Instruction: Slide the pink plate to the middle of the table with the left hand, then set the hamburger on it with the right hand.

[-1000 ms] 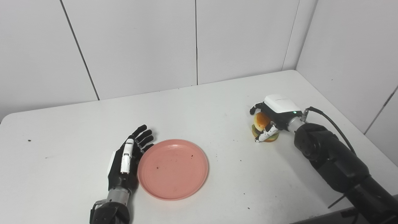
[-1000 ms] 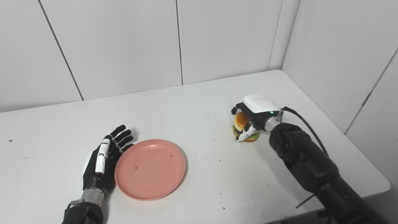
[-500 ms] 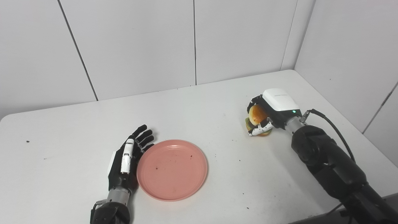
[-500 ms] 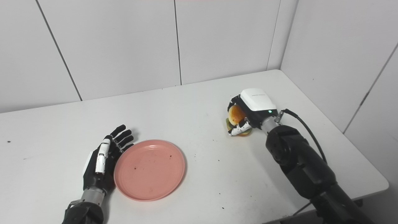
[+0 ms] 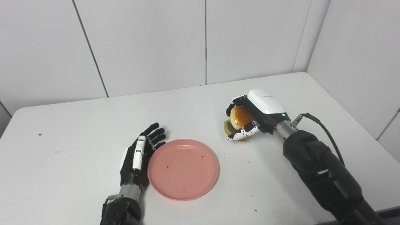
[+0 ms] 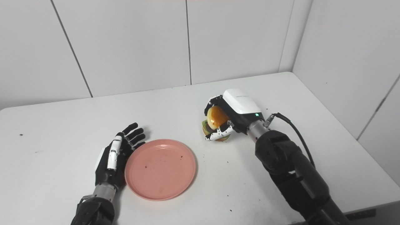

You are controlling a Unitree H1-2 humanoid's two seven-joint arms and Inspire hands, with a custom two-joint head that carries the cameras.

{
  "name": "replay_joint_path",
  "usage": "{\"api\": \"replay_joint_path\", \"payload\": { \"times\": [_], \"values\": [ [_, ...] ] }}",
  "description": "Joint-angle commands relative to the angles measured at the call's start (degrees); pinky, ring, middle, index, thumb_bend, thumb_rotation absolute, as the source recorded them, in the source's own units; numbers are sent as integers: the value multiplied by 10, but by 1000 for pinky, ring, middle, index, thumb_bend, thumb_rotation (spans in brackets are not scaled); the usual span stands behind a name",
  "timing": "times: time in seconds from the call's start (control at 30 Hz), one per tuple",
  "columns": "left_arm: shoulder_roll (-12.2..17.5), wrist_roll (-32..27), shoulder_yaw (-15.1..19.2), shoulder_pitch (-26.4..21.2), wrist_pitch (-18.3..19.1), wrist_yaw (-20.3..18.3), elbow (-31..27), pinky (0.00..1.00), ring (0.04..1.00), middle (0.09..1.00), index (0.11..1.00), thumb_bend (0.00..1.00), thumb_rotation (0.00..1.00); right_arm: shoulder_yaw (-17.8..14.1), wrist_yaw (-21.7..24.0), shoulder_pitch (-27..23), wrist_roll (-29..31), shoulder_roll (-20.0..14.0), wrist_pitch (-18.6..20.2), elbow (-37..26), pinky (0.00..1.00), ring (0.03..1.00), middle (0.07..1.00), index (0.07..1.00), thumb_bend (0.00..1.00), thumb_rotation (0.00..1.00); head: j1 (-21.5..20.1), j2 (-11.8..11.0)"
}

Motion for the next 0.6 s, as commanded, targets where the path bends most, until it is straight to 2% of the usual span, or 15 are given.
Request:
{"api": "replay_joint_path", "payload": {
  "times": [0.0,0.03,0.2,0.27,0.47,0.57],
  "values": [
    [-6,6,-3,3,-6,4,11,738,784,769,741,207,927,1,6,-34,-6,1,-8,-25,154,215,470,483,525,0,8,1],
    [-8,8,-4,3,-8,7,12,736,783,770,742,208,922,7,10,-36,-4,8,-13,-25,190,231,470,483,524,0,15,3],
    [-18,22,-9,5,-21,17,18,737,788,777,746,218,931,36,26,-42,0,25,-36,-16,150,214,470,484,524,0,39,7],
    [-20,25,-11,4,-26,19,21,748,792,782,750,221,968,50,27,-44,0,33,-51,-10,154,220,473,483,524,0,46,7],
    [-28,26,-12,2,-25,25,24,760,796,781,754,203,977,81,54,-43,3,47,-67,-10,161,225,471,483,525,0,70,9],
    [-32,29,-12,1,-33,28,28,752,789,773,743,199,980,90,52,-39,3,50,-81,-4,171,230,471,482,525,0,79,11]
  ]
}}
